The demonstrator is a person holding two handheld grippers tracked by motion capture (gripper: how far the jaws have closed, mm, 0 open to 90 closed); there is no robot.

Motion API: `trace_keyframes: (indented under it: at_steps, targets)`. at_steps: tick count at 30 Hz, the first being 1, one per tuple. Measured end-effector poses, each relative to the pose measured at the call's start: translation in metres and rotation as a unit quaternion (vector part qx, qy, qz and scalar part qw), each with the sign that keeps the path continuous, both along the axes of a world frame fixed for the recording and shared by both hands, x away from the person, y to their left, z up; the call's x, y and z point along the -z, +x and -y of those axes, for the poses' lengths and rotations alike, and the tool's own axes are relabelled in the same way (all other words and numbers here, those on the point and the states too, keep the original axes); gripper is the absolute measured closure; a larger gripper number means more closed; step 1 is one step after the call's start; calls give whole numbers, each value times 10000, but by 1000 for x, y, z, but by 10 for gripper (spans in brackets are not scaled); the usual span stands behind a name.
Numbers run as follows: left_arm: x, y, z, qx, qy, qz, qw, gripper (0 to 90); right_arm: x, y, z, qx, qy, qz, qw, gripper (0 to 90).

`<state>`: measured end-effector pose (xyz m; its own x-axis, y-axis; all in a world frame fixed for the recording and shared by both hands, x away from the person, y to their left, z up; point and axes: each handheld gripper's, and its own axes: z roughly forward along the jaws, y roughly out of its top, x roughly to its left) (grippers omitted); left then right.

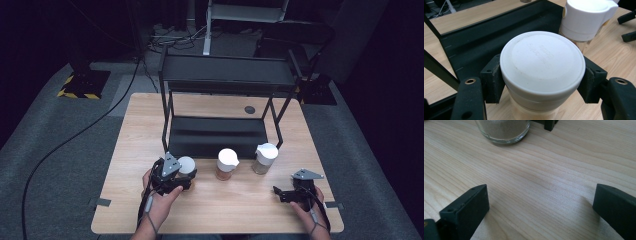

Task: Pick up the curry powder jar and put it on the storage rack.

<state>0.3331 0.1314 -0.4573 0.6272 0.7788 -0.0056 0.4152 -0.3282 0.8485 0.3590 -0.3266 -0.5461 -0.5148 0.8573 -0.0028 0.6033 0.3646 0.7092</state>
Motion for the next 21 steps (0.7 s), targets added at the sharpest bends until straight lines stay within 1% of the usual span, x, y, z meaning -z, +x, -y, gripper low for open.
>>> trace_keyframes:
  at_steps: [7,10,16,17,21]
  targets:
    - [-9,5,1,3,6,76,10000,329,0,0,0,-1,0,2,10000,1]
    - [-13,8,2,13,-13,63,10000,329,0,0,0,-12,-9,-4,10000,0]
    - [-20,13,4,31,21,100,9999,329,0,0,0,-13,-9,-3,10000,0]
    - [-21,13,5,20,-6,104,9999,329,0,0,0,-12,-9,-4,10000,0]
    - [-24,16,7,42,-1,121,9999,329,0,0,0,-13,-10,-2,10000,0]
